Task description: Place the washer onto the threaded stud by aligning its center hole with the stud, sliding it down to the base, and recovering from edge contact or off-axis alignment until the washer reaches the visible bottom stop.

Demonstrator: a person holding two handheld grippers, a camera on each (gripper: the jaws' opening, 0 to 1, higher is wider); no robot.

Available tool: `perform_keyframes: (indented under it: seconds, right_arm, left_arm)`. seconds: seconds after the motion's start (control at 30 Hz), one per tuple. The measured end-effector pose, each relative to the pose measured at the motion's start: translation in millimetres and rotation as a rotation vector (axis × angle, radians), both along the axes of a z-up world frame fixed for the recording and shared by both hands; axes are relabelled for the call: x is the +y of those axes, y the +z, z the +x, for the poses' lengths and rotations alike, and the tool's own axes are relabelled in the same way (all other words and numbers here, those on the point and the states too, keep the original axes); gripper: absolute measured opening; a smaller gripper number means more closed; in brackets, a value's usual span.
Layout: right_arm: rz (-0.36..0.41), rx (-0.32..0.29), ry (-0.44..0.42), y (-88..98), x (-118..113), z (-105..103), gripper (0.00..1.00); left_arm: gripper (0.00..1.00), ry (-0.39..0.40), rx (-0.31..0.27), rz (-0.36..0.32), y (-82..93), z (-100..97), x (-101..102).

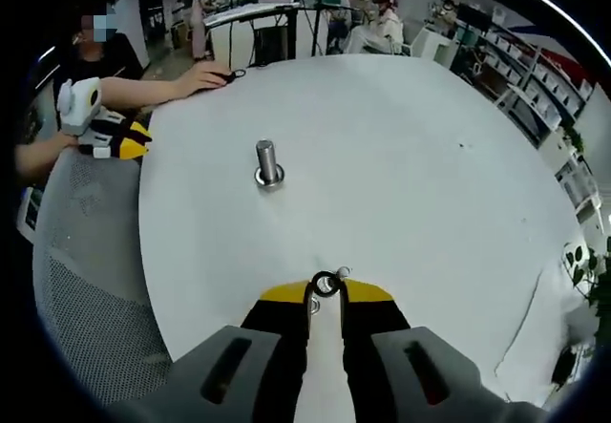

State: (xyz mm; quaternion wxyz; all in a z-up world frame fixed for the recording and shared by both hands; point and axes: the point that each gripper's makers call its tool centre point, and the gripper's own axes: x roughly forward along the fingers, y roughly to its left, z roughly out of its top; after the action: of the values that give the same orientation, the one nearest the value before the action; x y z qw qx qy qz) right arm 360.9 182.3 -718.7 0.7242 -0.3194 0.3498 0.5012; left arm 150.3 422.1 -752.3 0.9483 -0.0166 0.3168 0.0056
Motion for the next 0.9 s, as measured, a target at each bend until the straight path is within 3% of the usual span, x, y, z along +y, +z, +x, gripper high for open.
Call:
perform_keyframes:
  seconds: [0.17, 0.9]
  right_arm:
    - [-0.038, -0.056, 0.022, -5.5, 1, 11, 0.13]
    - [-0.136, -0.012, 0.074, -33.7, 8, 18, 0.13]
  left_arm:
    - [0.12, -0.001, 0.0, 0.0, 0.3, -0.1, 0]
    - [0.12, -0.005, 0.002, -0.002, 0.4, 0.0, -1]
